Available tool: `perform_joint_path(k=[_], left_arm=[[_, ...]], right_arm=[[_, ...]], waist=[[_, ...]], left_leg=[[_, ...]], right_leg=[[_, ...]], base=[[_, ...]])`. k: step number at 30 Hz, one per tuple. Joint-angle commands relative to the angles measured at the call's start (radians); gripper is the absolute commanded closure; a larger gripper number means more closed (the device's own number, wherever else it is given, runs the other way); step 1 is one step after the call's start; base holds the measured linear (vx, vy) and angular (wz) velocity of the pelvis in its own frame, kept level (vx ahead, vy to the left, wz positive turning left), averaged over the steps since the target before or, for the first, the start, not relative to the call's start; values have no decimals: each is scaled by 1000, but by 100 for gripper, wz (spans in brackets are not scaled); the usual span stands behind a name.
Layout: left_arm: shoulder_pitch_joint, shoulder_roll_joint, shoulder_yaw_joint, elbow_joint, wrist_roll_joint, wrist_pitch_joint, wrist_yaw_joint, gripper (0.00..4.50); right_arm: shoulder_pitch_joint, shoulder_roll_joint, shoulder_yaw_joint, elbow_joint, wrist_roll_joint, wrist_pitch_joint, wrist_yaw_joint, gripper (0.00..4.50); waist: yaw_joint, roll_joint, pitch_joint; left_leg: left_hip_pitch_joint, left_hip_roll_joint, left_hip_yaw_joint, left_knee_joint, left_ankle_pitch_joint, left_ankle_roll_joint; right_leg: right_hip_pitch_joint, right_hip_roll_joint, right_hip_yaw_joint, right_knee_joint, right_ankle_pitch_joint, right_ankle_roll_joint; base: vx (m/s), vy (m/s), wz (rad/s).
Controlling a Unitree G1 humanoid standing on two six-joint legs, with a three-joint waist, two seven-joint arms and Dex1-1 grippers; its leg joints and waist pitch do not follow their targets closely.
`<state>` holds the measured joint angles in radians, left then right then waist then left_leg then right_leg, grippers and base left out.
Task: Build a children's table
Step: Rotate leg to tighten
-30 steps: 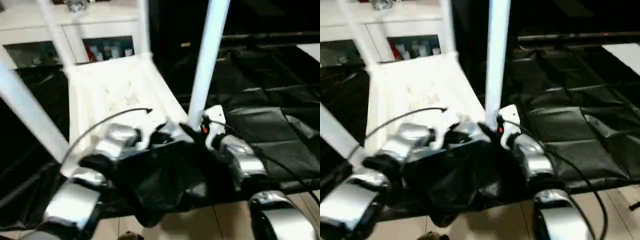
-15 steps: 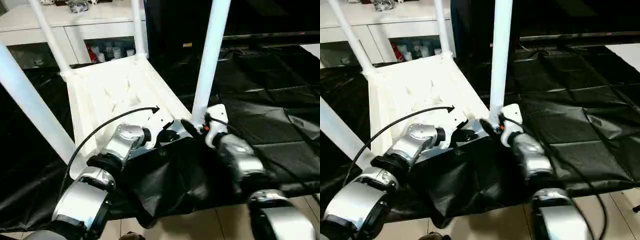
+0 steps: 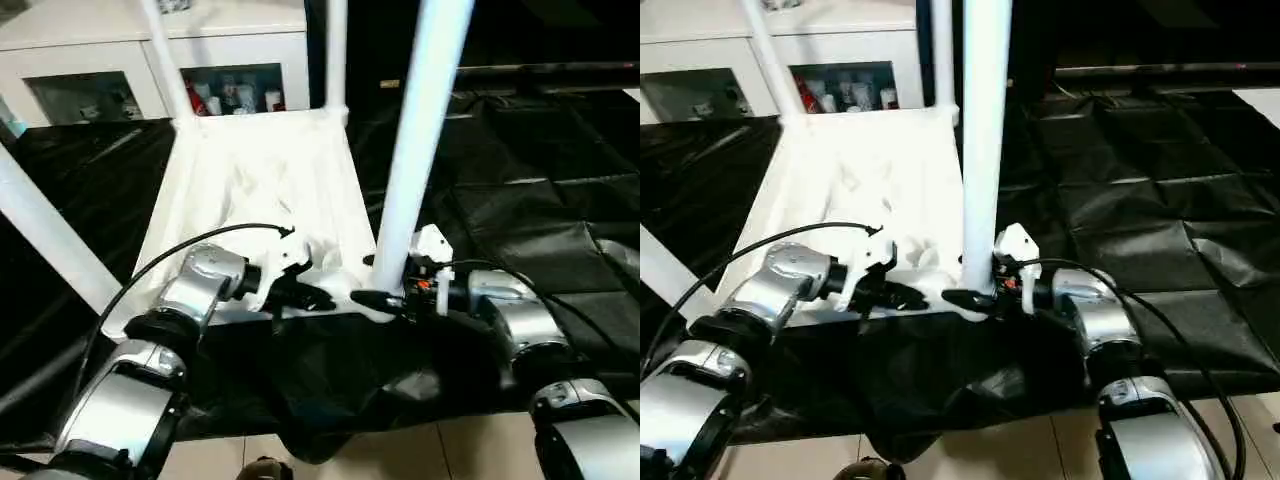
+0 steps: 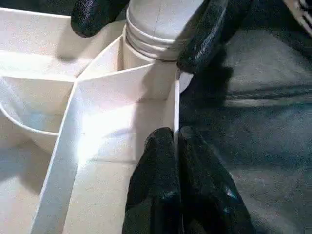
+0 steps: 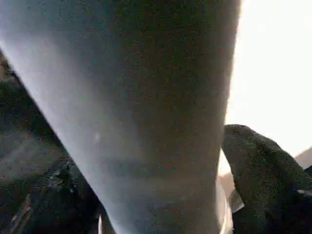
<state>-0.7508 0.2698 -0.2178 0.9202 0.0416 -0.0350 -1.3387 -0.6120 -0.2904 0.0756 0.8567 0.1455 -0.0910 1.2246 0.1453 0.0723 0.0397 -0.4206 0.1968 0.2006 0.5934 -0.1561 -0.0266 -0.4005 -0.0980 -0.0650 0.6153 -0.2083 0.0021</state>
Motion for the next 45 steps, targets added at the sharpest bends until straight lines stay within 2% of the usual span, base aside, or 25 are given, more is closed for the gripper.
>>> perform_joint_path(k=[1,3,4,8,10,12,14,15,17,18,20,22,23,24,25,27,28,29,31,32,35,38,40,43,45], left_arm=[[14,-1,-1,-33,-36,7,-54,450],[20,5,-2,-42,-37,10,-60,450],[24,8,-3,-48,-38,12,-62,450],[27,8,0,-52,-40,14,-62,450],[27,6,3,-52,-41,15,-57,450],[25,3,7,-47,-38,13,-36,450],[14,-17,20,-22,-20,7,72,450],[8,-29,28,-11,-16,6,117,450],[-8,-62,44,13,-9,10,218,450],[-8,-62,44,13,-9,10,218,450],[-27,-109,51,38,5,16,328,450],[-37,-132,56,49,6,24,376,450],[-45,-150,60,57,7,28,408,450],[-53,-171,64,64,6,34,439,450],[-58,-189,64,68,6,36,464,450],[-64,-225,60,75,3,32,497,450],[-65,-239,56,77,4,29,502,450],[-66,-247,55,78,5,27,503,450],[-66,-251,53,80,10,23,505,450],[-64,-246,49,82,14,17,498,450],[-58,-222,48,80,13,11,466,450],[-53,-202,45,78,15,4,438,450],[-42,-174,38,69,13,2,377,450],[1,-107,13,12,-9,-6,177,450],[15,-84,1,-11,-16,-5,106,450]], right_arm=[[-7,-17,-3,-16,9,16,22,113],[-7,-21,0,-16,10,19,35,133],[-7,-24,1,-17,13,22,46,133],[-4,-21,-4,-20,22,28,69,169],[8,-17,2,-35,29,41,79,173],[16,-10,3,-37,28,42,67,177],[27,21,-6,-11,-1,18,-57,182],[23,37,-13,15,-22,1,-144,183],[11,83,-40,75,-53,-15,-354,183],[11,83,-40,75,-53,-15,-354,183],[8,138,-68,103,-54,6,-518,184],[7,164,-77,109,-54,12,-579,184],[6,185,-85,112,-51,18,-623,184],[3,207,-92,114,-47,22,-664,184],[1,228,-98,116,-41,27,-700,184],[0,265,-78,115,-61,9,-725,184],[2,274,-53,111,-83,-10,-714,184],[3,278,-36,109,-98,-23,-704,184],[7,277,-25,98,-98,-34,-669,184],[10,273,-32,81,-77,-31,-627,128],[12,244,-46,43,-38,-19,-535,111],[14,210,-36,25,-41,-24,-483,91],[22,160,-19,-4,-36,-18,-370,91],[40,56,11,-69,-12,-8,-148,91],[46,26,25,-90,-5,1,-83,91]], waist=[[-3,-20,-71],[-2,-20,-71],[-3,-25,-72],[-1,-25,-74],[0,-25,-73],[0,-26,-73],[0,-24,-74],[-1,-24,-72],[-11,-24,-66],[-14,-25,-64],[-26,-23,-59],[-35,-23,-53],[-36,-25,-54],[-36,-19,-54],[-37,-18,-56],[-37,-22,-57],[-37,-17,-57],[-37,-20,-58],[-36,-19,-59],[-36,-19,-59],[-34,-18,-60],[-31,-19,-62],[-28,-21,-64],[-21,-25,-65],[-22,-23,-65]], left_leg=[[41,47,-19,-61,-173,116],[40,46,-19,-61,-166,112],[38,45,-19,-60,-155,113],[37,43,-18,-54,-121,131],[38,43,-18,-55,-123,131],[38,43,-18,-55,-124,130],[38,45,-18,-55,-118,126],[37,45,-19,-56,-121,121],[37,41,-20,-63,-175,81],[36,40,-21,-66,-192,66],[43,40,-23,-74,-258,25],[46,37,-23,-79,-304,9],[48,37,-24,-80,-314,2],[48,37,-26,-81,-313,-1],[49,37,-27,-82,-305,-3],[47,36,-25,-82,-288,6],[47,36,-26,-82,-287,11],[47,34,-25,-80,-284,18],[45,34,-25,-80,-277,31],[44,34,-25,-80,-272,39],[45,35,-24,-79,-276,50],[42,37,-23,-77,-240,66],[40,35,-22,-73,-216,80],[36,35,-21,-67,-189,113],[34,38,-21,-65,-178,129]], right_leg=[[39,-61,30,-54,-22,-285],[40,-62,31,-54,-23,-281],[41,-61,30,-53,-15,-280],[40,-61,30,-49,13,-282],[40,-60,30,-49,5,-281],[40,-60,30,-49,1,-278],[38,-60,31,-48,5,-276],[37,-60,30,-49,-2,-274],[36,-63,33,-60,-91,-261],[36,-64,33,-63,-125,-255],[36,-64,35,-75,-220,-232],[33,-62,37,-85,-286,-211],[35,-65,38,-88,-313,-200],[34,-66,40,-89,-317,-196],[35,-65,40,-89,-303,-191],[36,-62,41,-88,-263,-193],[36,-61,40,-87,-248,-197],[36,-60,40,-86,-230,-199],[38,-61,39,-86,-221,-201],[40,-61,38,-85,-213,-203],[42,-60,36,-86,-210,-204],[44,-61,35,-82,-168,-213],[48,-61,32,-78,-135,-220],[52,-62,30,-73,-94,-233],[50,-61,30,-69,-72,-242]], base=[[0,0,0],[0,0,0],[0,0,0],[0,0,0],[0,0,0],[0,0,0],[0,0,0],[0,0,0],[0,0,0],[0,0,0],[0,0,0],[0,0,0],[0,0,0],[0,0,0],[0,0,0],[0,0,0],[0,0,0],[0,0,0],[0,0,0],[0,0,0],[0,0,0],[0,0,0],[0,0,0],[0,0,0],[0,0,0]])
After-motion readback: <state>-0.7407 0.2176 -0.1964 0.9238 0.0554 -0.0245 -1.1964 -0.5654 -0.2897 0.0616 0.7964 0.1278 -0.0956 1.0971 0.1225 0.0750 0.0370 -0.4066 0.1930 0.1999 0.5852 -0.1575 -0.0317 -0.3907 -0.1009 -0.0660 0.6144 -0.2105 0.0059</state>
